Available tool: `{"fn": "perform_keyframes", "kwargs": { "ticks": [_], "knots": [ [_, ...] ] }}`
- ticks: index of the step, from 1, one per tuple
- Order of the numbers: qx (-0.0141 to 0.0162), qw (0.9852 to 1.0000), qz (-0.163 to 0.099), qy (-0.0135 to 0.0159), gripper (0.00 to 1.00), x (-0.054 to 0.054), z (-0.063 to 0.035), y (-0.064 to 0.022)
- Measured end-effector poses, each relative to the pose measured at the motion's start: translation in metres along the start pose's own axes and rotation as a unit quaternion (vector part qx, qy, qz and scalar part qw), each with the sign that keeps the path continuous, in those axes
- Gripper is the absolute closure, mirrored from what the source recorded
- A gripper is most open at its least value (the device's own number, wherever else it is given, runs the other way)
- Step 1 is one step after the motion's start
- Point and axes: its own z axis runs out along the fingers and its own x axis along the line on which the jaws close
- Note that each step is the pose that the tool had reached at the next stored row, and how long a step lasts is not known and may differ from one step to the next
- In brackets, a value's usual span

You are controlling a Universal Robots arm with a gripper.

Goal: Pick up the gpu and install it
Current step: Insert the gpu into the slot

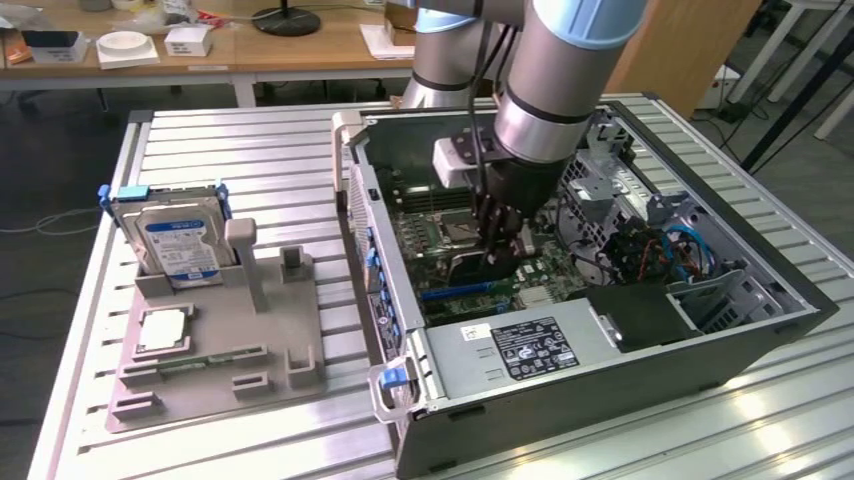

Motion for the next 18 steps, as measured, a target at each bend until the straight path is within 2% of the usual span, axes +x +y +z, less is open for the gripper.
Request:
{"fn": "perform_keyframes", "kwargs": {
  "ticks": [14,18],
  "knots": [
    [0.0001,1.0,0.0,0.0011,0.74,-0.001,0.0112,0.0013],
    [0.0,1.0,0.0,0.0013,0.74,-0.001,0.0115,0.0014]
  ]
}}
